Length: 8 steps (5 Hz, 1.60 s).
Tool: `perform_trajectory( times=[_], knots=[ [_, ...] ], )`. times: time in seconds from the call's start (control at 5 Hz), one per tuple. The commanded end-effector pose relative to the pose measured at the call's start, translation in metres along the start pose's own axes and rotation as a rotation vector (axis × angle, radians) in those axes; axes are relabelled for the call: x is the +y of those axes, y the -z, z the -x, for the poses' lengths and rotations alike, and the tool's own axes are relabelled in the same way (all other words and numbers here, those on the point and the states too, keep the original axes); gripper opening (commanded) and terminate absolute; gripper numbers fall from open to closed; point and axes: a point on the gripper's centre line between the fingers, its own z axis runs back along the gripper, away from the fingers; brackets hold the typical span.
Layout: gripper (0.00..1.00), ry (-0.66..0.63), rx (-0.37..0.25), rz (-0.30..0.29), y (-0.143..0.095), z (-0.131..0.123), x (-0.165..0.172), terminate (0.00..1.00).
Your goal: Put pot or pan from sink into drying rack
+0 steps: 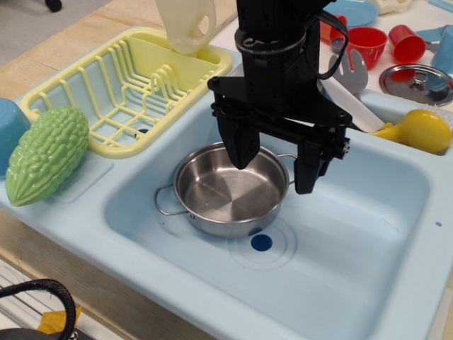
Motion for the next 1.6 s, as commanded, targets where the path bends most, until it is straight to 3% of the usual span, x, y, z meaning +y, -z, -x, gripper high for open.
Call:
perform_trajectory(
  times=[0.0, 0.2, 0.8, 1.0, 1.2, 1.4],
  knots=[
    [1.00, 0.000, 0.000, 0.000, 0.000, 0.000, 0.000, 0.00],
    [1.00, -0.036, -0.013, -0.009, 0.014, 0.004, 0.003, 0.00],
    [1.00, 0.038, 0.016, 0.079, 0.051, -0.003, 0.016, 0.00],
    [0.00, 0.048, 0.029, 0.091, 0.056, -0.003, 0.016, 0.00],
    [0.00, 0.054, 0.047, 0.130, 0.064, 0.000, 0.018, 0.00],
    [0.00, 0.074, 0.048, 0.126, 0.059, -0.001, 0.016, 0.00]
  ],
)
